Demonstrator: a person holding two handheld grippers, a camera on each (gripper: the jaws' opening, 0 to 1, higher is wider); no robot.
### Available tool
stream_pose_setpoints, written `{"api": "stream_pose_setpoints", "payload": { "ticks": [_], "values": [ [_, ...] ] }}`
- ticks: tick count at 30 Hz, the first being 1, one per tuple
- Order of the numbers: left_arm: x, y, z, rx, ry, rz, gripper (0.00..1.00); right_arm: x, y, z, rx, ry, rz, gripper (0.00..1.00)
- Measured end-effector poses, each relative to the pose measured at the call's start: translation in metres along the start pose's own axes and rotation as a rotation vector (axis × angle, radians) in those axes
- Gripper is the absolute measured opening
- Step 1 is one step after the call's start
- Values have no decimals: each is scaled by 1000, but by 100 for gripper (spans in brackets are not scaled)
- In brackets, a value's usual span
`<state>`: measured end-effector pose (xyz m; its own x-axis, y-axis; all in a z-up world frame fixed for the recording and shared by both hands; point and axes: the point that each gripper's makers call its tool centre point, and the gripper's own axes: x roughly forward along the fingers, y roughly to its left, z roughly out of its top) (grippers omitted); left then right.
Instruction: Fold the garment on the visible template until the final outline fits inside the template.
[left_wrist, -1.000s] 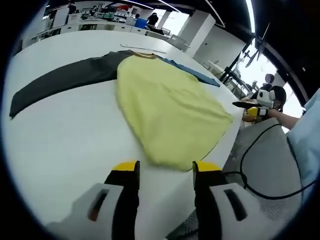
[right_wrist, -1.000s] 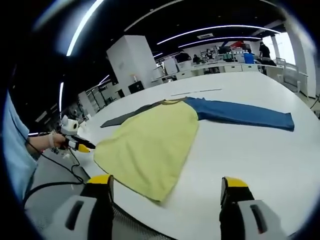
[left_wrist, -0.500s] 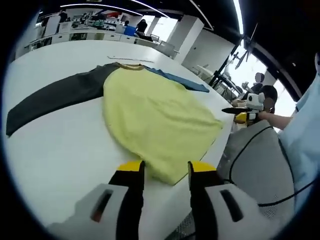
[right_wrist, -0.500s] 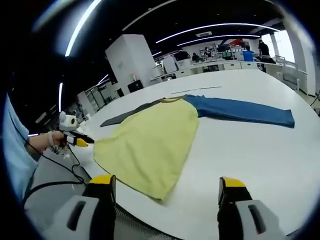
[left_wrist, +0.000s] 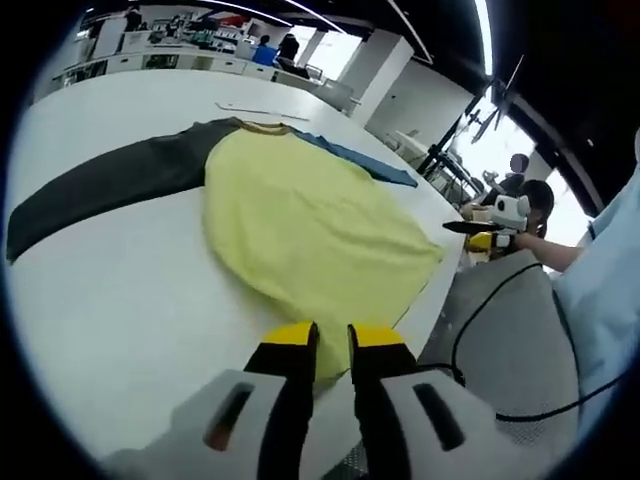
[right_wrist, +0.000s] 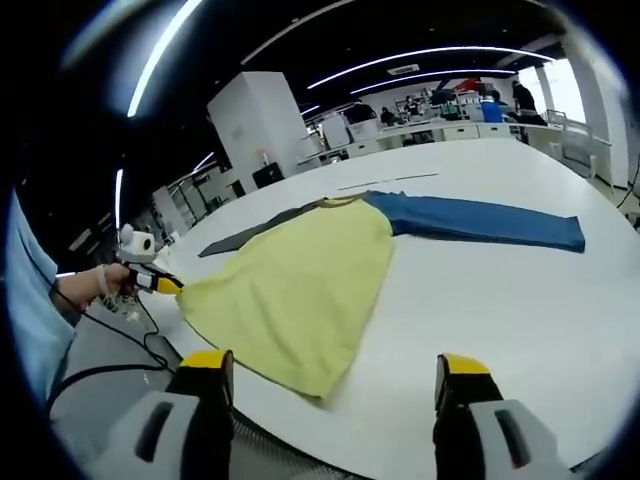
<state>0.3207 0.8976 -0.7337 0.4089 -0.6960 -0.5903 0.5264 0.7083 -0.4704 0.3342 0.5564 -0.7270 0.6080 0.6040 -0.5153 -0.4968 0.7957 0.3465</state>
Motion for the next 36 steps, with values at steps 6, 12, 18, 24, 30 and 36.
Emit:
{"api": "stream_pose_setpoints", "payload": {
  "ticks": [6, 12, 18, 24, 30, 36],
  "values": [
    [-5, 13, -18, -138, 5, 44, 4, 4, 2, -2, -2, 9, 9, 83],
    [-6, 23, -25, -200, -1, 91, 2, 5, 1, -2, -1, 11, 10, 82],
    [0, 23, -30, -164, 30, 108, 2, 5, 0, -4, 3, 14, 8, 82],
    [0, 21, -31, -139, 36, 105, 6, 6, -1, -3, 1, 16, 9, 83],
    [-7, 22, -12, -22, -58, 142, 43, 6, -5, 1, -1, 12, 5, 84],
    [-9, 21, 0, 26, -113, 164, 84, 6, -8, 4, -5, 8, 1, 85]
  ]
}}
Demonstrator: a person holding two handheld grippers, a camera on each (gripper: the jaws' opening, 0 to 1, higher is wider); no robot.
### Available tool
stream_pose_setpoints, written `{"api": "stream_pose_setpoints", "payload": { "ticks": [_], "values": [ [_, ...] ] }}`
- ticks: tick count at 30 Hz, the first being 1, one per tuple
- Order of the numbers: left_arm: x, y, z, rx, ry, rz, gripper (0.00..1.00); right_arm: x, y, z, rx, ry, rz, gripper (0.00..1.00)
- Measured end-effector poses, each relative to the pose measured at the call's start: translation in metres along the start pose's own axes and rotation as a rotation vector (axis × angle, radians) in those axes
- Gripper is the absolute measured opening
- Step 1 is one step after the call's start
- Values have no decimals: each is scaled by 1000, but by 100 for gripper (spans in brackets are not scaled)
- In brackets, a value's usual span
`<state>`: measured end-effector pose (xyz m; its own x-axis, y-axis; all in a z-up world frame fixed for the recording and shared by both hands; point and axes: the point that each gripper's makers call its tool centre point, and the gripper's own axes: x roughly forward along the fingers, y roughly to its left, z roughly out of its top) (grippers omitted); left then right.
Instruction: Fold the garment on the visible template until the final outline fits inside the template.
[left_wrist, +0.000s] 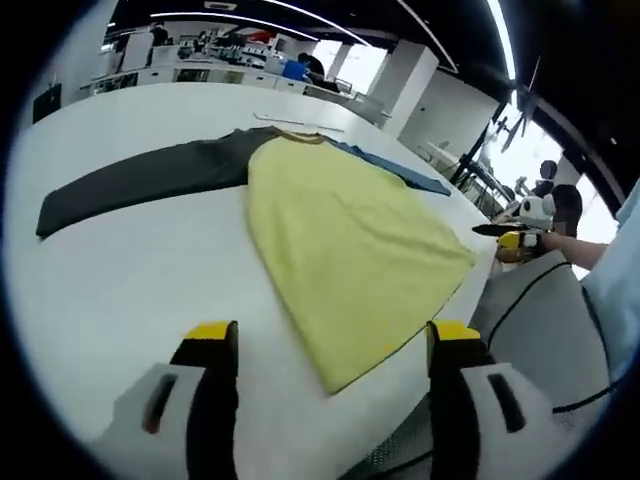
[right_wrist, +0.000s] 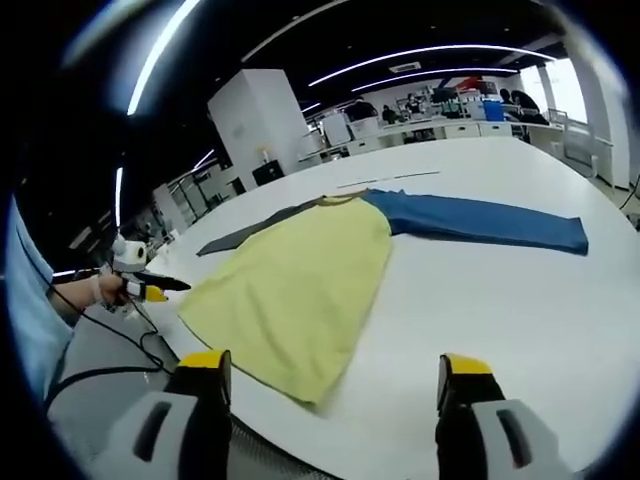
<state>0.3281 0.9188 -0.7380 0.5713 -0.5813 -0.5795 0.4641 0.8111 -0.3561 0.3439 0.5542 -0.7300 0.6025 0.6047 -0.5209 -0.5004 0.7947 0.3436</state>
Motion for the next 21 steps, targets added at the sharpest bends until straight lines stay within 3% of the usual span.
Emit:
{"api": "stream_pose_setpoints", "payload": {
  "ticks": [4, 11, 16, 21],
  "values": [
    [-1, 3, 6, 0, -20, 20, 94, 0, -1, 3, -9, -6, 2, 85],
    [-2, 7, 13, 6, -34, 39, 91, -2, -16, 10, -16, -16, -21, 86],
    [2, 10, 20, 41, -50, 57, 89, -8, -54, 18, -53, 5, -90, 85],
    [6, 9, 32, 44, -87, 39, 86, -24, -105, 45, -34, -53, -205, 85]
  ]
}}
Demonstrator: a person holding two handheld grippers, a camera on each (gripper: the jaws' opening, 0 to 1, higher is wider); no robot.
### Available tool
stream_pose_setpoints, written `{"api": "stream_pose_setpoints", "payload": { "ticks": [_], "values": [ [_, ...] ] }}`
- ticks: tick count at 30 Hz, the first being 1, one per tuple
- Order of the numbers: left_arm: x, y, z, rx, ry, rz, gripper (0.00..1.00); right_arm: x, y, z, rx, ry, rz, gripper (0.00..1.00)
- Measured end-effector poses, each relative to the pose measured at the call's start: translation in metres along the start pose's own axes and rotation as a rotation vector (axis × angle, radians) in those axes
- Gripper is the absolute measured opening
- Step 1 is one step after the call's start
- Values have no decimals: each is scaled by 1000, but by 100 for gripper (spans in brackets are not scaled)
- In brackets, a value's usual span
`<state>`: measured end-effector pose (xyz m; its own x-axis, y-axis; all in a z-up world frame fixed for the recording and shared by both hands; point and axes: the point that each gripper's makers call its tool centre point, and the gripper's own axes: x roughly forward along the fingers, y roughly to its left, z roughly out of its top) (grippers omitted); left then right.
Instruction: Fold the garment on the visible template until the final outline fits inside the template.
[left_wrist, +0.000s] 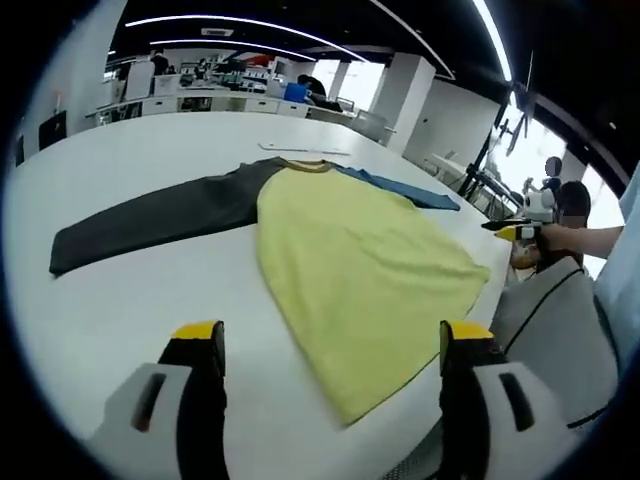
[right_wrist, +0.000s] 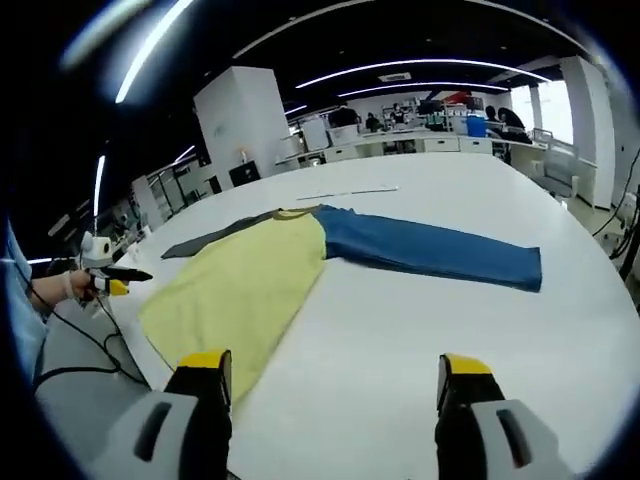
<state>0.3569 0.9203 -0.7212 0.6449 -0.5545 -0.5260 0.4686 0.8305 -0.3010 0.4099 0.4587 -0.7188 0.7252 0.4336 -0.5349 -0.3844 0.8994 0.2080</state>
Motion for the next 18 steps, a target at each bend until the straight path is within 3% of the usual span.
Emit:
{"api": "stream_pose_setpoints", "payload": {
  "ticks": [3, 5, 8, 11, 13, 16, 18],
  "values": [
    [2, -4, 5, -10, -7, -11, 85, -2, -33, 16, 50, -45, -59, 84],
    [3, -6, 7, -18, -12, -14, 85, -1, -59, 16, 84, -26, -103, 82],
    [3, -12, 13, -42, -25, -32, 84, 1, -91, 25, 146, -48, -161, 76],
    [4, -21, 29, -109, -81, -64, 83, 9, -108, 31, 146, -48, -188, 76],
    [4, -22, 43, -134, -122, -71, 84, 17, -125, 27, 219, -23, -234, 75],
    [6, -24, 52, -108, -122, -68, 83, 27, -135, 34, 262, -39, -253, 68],
    [6, -26, 58, -98, -127, -72, 82, 34, -142, 32, 275, -12, -273, 61]
  ]
}}
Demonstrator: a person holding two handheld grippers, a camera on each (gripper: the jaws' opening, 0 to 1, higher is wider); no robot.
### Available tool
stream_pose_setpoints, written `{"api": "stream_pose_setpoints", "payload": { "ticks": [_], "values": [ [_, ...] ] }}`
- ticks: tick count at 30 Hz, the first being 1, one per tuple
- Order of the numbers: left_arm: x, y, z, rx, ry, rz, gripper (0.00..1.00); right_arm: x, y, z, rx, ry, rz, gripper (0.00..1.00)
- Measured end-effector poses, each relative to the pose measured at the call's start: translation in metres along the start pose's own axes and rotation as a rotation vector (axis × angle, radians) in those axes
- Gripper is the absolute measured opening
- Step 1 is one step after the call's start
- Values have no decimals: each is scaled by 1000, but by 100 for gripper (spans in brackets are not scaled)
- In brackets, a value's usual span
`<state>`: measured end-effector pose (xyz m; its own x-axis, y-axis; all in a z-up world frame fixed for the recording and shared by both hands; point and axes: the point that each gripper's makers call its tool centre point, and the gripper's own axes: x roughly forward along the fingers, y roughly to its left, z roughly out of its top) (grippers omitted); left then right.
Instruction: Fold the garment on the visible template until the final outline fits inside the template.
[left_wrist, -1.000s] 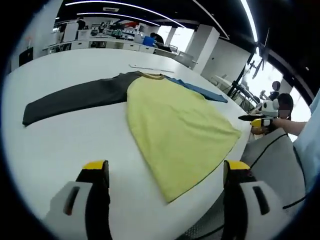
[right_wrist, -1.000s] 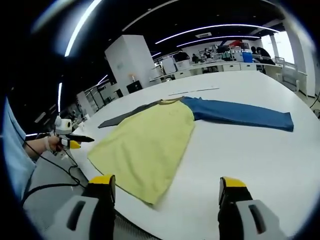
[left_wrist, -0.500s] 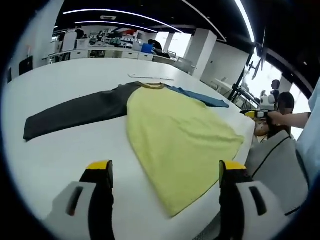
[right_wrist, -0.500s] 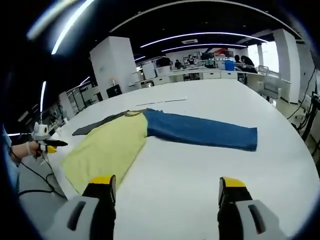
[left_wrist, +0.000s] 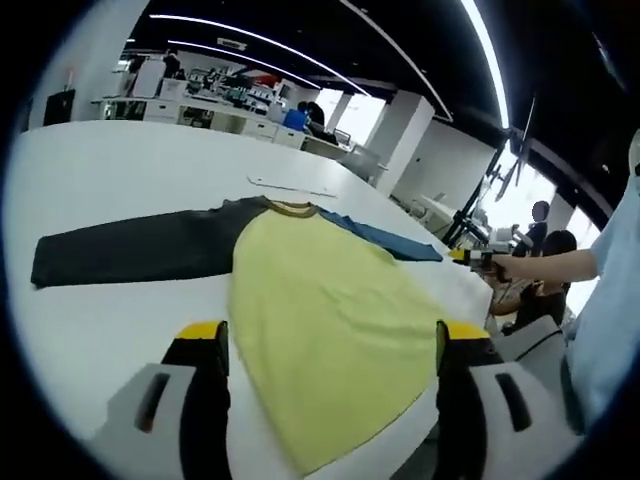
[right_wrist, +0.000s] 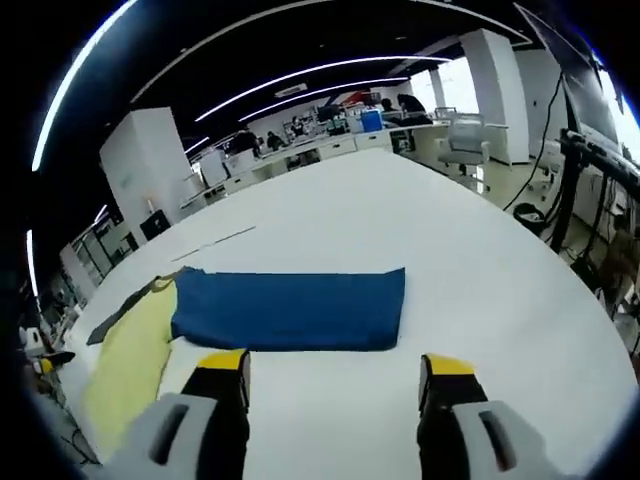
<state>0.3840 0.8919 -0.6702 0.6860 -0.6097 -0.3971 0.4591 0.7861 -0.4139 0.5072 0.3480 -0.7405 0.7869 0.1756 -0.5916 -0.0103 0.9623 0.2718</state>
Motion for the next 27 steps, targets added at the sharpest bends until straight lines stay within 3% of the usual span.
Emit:
{"api": "stream_pose_setpoints", "payload": {
  "ticks": [8, 15, 22, 25, 27],
  "values": [
    [-4, 7, -7, -30, 6, 17, 79, 17, -14, 0, 35, 32, -66, 44],
    [-12, 10, -17, -71, 7, 39, 78, 23, -16, 7, 81, 5, -80, 33],
    [-12, 8, -16, -111, -23, 38, 77, 21, -19, 6, 25, 26, -120, 10],
    [-11, 7, -18, -116, -18, 37, 77, 19, -23, 6, 44, 42, -129, 0],
    [-10, 5, -20, -119, -14, 36, 76, 17, -23, 7, 38, 41, -132, 0]
  ]
}}
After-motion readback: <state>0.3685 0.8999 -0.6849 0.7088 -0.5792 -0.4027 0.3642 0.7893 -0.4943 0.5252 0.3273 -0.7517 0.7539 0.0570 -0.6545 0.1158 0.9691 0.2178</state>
